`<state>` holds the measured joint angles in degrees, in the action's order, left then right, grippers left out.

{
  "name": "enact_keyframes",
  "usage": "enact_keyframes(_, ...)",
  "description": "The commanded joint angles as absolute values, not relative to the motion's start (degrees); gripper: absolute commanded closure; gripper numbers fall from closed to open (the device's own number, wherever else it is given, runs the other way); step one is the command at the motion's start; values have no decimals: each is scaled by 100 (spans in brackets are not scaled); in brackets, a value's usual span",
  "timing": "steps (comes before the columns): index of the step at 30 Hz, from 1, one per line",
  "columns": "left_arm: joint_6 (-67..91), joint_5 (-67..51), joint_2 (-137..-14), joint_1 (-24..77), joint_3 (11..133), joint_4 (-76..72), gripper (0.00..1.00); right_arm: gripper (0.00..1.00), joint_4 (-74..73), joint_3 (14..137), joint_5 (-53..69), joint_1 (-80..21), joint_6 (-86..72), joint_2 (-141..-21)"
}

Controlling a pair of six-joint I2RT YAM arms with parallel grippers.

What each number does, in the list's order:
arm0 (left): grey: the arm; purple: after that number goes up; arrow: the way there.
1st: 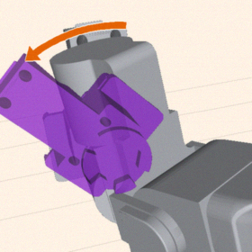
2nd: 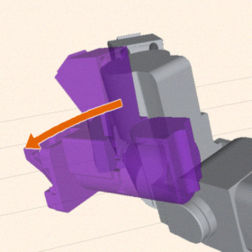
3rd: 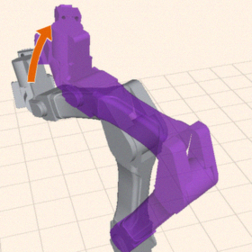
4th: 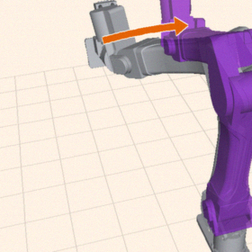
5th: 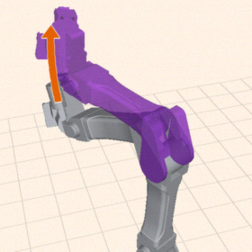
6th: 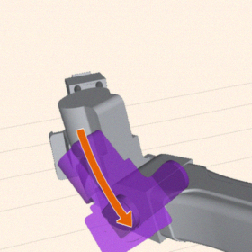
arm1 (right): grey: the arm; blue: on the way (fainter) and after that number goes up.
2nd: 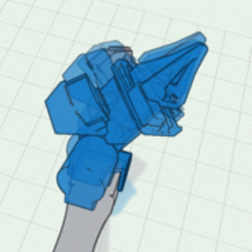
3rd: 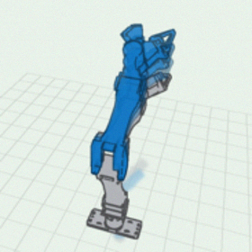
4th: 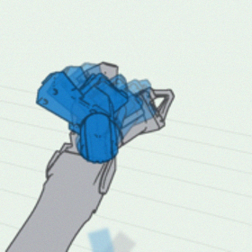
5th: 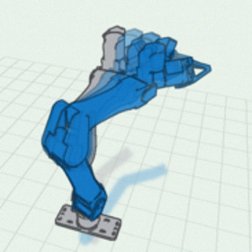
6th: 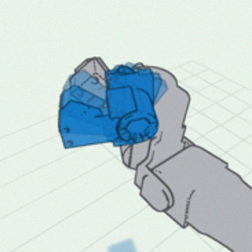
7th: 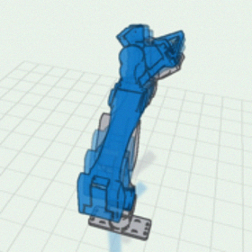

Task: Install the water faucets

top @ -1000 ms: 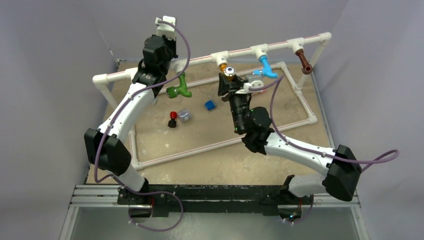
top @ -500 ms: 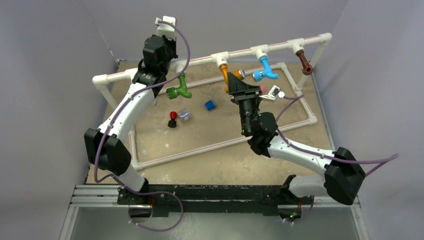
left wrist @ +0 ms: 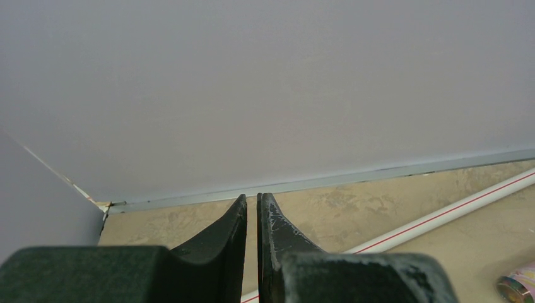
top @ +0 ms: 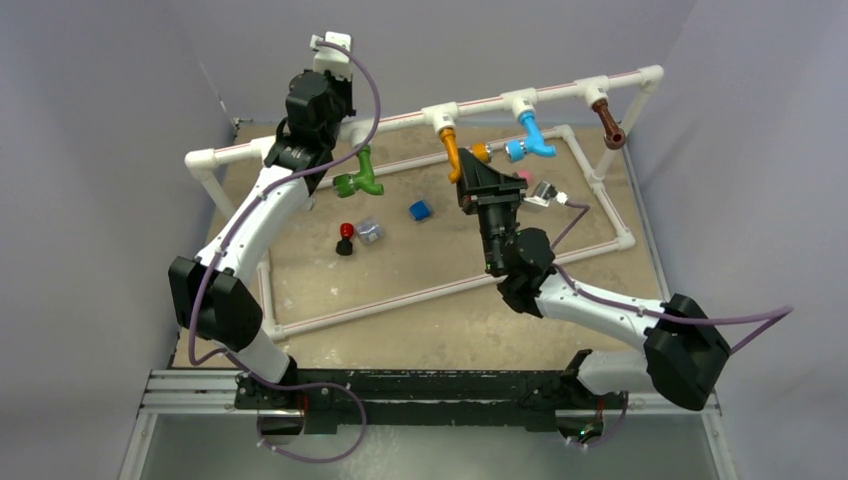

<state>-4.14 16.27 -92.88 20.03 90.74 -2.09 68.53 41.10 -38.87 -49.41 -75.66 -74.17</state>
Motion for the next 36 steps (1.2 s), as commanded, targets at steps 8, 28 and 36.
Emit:
enact_keyframes(8,-500,1650,-9532,2072,8763,408,91,10,5815,4099,-3314,-5091,-6844,-6547)
enact_keyframes(28,-503,1655,-9548,2083,8763,409,91,12,3593,4757,-2696,-5074,-917,-5254)
enact_keyframes(36,-506,1650,-9536,2082,8762,396,91,12,2297,5380,-1686,-5083,2974,-5124)
